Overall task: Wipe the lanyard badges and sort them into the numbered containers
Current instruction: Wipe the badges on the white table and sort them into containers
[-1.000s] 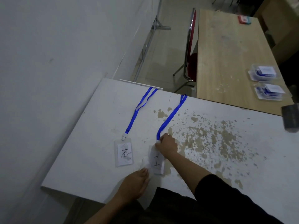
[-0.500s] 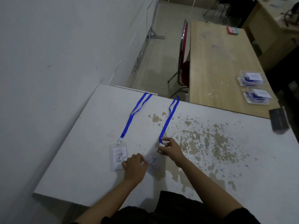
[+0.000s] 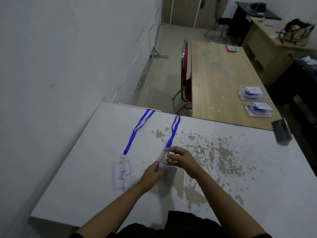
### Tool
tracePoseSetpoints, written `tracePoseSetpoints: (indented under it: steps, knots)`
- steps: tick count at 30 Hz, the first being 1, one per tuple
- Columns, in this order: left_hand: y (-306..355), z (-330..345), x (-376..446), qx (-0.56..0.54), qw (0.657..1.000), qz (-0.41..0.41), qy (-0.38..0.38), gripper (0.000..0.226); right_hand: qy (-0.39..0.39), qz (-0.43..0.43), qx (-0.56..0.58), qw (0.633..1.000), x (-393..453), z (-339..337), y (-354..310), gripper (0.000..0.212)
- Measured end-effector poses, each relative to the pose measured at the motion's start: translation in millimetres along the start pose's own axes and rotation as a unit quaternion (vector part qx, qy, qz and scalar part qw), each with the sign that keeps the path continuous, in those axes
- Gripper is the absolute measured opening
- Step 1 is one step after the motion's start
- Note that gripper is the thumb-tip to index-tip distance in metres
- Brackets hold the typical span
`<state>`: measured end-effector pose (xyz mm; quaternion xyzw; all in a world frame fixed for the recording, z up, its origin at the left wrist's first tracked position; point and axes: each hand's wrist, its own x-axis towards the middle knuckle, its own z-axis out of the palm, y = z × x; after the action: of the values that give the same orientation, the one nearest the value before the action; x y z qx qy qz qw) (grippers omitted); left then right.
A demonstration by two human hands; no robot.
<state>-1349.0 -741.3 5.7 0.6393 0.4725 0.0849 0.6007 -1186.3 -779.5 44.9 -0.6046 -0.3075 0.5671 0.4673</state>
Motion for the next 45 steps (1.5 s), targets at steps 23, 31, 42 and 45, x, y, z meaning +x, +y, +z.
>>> tracePoseSetpoints:
  steps: [23, 31, 42, 45]
  knots:
    - [88, -39, -16, -0.276, 0.94, 0.117, 0.161, 0.012, -0.019, 0.042, 0.029, 0.999, -34, 5, -17, 0.096]
    - [121, -55, -16, -0.275, 0.929, 0.121, 0.217, 0.025, -0.015, -0.048, -0.091, 0.995, -48, 14, -5, 0.015]
    - [128, -75, -21, -0.276, 0.92, 0.13, 0.246, 0.027, -0.043, -0.06, -0.122, 0.99, -70, 24, 2, 0.019]
    - [128, -81, -19, -0.281, 0.917, 0.121, 0.257, 0.02, -0.065, -0.018, 0.062, 0.996, -75, 26, 0, 0.033]
